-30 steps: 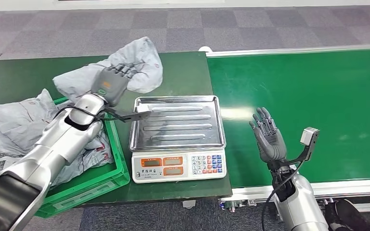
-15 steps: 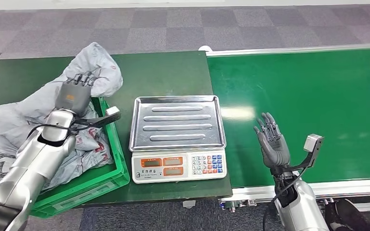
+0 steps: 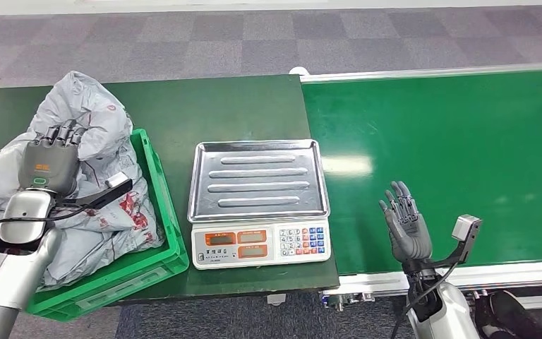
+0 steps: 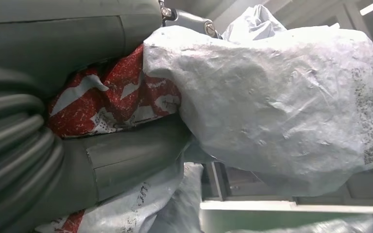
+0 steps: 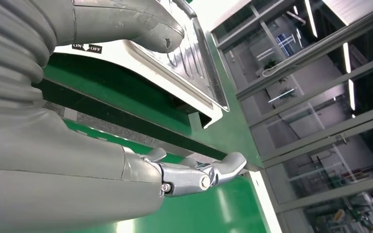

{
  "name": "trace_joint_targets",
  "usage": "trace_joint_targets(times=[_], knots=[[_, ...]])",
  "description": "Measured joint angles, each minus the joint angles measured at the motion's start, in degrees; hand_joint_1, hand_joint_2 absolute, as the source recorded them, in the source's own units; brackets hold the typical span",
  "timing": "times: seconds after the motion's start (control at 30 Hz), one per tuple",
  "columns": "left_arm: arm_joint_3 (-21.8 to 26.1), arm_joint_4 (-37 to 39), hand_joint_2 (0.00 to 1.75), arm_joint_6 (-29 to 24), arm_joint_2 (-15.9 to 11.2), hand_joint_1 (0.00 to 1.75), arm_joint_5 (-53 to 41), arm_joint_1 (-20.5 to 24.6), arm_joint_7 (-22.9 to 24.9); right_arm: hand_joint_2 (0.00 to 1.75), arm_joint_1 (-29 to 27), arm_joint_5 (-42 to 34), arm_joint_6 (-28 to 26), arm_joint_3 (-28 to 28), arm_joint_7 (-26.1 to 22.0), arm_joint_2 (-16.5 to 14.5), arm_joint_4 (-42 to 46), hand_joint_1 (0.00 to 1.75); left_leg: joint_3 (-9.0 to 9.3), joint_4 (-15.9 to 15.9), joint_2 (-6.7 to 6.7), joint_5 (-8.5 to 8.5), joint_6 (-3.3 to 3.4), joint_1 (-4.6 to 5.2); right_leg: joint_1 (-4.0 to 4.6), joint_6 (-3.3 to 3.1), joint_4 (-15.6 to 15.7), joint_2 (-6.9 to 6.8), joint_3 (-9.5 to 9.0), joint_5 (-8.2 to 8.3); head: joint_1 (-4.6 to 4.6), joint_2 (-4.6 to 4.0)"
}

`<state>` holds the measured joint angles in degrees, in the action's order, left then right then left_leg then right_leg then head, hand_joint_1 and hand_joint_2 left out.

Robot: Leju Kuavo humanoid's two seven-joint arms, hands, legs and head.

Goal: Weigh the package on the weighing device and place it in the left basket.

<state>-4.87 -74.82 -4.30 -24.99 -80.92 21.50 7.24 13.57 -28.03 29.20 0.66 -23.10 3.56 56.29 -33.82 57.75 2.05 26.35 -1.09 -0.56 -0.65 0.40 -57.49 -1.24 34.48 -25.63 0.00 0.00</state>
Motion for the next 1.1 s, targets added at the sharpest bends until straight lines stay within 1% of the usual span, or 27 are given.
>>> trace_joint_targets(times=[0.03,0.1,0.13,0.2,0.23,0.27,0.33,0.43,0.53,0.67,0.83,0.97,1.1], knots=[[0.3,-0.6,1.75,1.0,-0.4,1.75,0.9,-0.4,-0.4,1.75,0.0,0.0,0.0,0.0,0.1,0.0,0.1,0.0,0.0,0.0,0.01,0.0,0.0,0.0,0.0,0.0,0.0,0.01,-0.01,0.0,0.0,0.0],[1.0,-2.5,1.75,6.3,-1.7,1.75,6.5,-1.8,-2.7,1.75,-0.1,-0.2,0.0,0.1,0.5,0.0,0.3,0.0,0.03,0.0,0.09,0.01,-0.01,0.0,0.0,0.0,0.0,0.05,-0.02,0.0,0.0,0.0],[1.4,-3.8,1.75,9.9,-2.6,1.42,10.6,-2.8,-4.5,1.75,-0.1,-0.3,0.0,0.2,0.7,0.1,0.4,0.0,0.05,0.0,0.16,0.02,-0.03,0.0,0.0,0.0,0.0,0.1,-0.01,0.0,0.0,0.0],[2.4,-6.9,1.75,16.5,-5.1,0.55,18.9,-5.2,-7.6,1.75,-0.1,-0.6,0.1,0.6,1.1,0.3,0.5,0.0,0.07,0.0,0.25,0.05,-0.06,-0.01,0.01,-0.02,0.0,0.19,0.02,-0.01,-0.01,0.0],[2.9,-8.3,1.75,18.5,-6.3,0.11,22.2,-6.3,-8.7,1.75,-0.1,-0.7,0.1,0.8,1.2,0.5,0.5,0.0,0.07,0.0,0.26,0.05,-0.06,-0.02,0.01,-0.03,0.0,0.21,0.03,-0.02,-0.01,0.0],[3.3,-9.4,1.75,19.7,-7.3,0.0,24.6,-7.2,-9.5,1.75,0.0,-0.8,0.2,0.9,1.2,0.6,0.5,0.0,0.07,0.0,0.25,0.06,-0.06,-0.02,0.02,-0.04,0.0,0.22,0.05,-0.02,-0.01,0.0],[3.7,-10.4,1.75,20.3,-8.2,0.0,26.7,-7.9,-10.1,1.75,0.0,-0.9,0.2,1.0,1.3,0.7,0.5,0.0,0.06,0.0,0.24,0.06,-0.06,-0.03,0.02,-0.06,0.0,0.23,0.06,-0.03,0.0,0.0],[3.9,-10.7,1.75,20.4,-8.5,0.0,27.4,-8.1,-10.3,1.75,0.0,-0.9,0.2,1.1,1.3,0.8,0.5,0.0,0.06,0.0,0.21,0.06,-0.06,-0.03,0.02,-0.06,0.0,0.21,0.05,-0.04,0.0,0.0],[3.7,-11.6,1.75,20.5,-9.1,0.0,32.6,-7.4,-12.6,1.75,0.2,-1.0,0.1,1.4,2.0,0.8,0.6,0.0,0.05,0.0,-0.02,0.04,-0.04,-0.03,0.02,-0.07,0.0,-0.03,0.01,-0.06,0.0,0.01],[0.7,-9.8,1.75,21.6,-8.2,0.0,40.9,-3.1,-15.1,1.75,0.1,-1.0,0.1,1.4,2.5,0.7,1.2,0.0,0.05,0.0,-0.09,-0.01,-0.02,-0.01,0.01,-0.06,0.0,-0.11,-0.05,-0.01,-0.01,0.01],[-2.6,-6.7,1.75,28.1,-6.8,0.0,55.9,1.3,-19.2,1.75,0.2,-0.7,0.5,1.4,3.1,0.6,1.2,0.0,0.05,0.0,-0.07,-0.02,-0.02,0.0,0.0,-0.05,0.0,-0.09,-0.04,0.03,0.0,0.0],[-5.2,-4.0,1.75,31.1,-5.9,0.0,62.1,4.0,-20.5,1.75,0.6,-0.4,0.6,1.4,3.1,0.6,1.2,0.0,0.05,0.0,-0.08,-0.02,-0.02,-0.01,0.01,-0.05,0.0,-0.1,-0.02,0.03,-0.01,0.0],[-8.6,-0.5,1.75,32.1,-4.5,0.0,65.6,7.6,-21.8,1.75,1.0,-0.8,1.2,1.4,2.9,0.7,0.9,0.0,0.04,0.0,-0.11,-0.02,-0.02,0.0,0.01,-0.05,0.0,-0.12,-0.03,0.03,0.0,0.0]])
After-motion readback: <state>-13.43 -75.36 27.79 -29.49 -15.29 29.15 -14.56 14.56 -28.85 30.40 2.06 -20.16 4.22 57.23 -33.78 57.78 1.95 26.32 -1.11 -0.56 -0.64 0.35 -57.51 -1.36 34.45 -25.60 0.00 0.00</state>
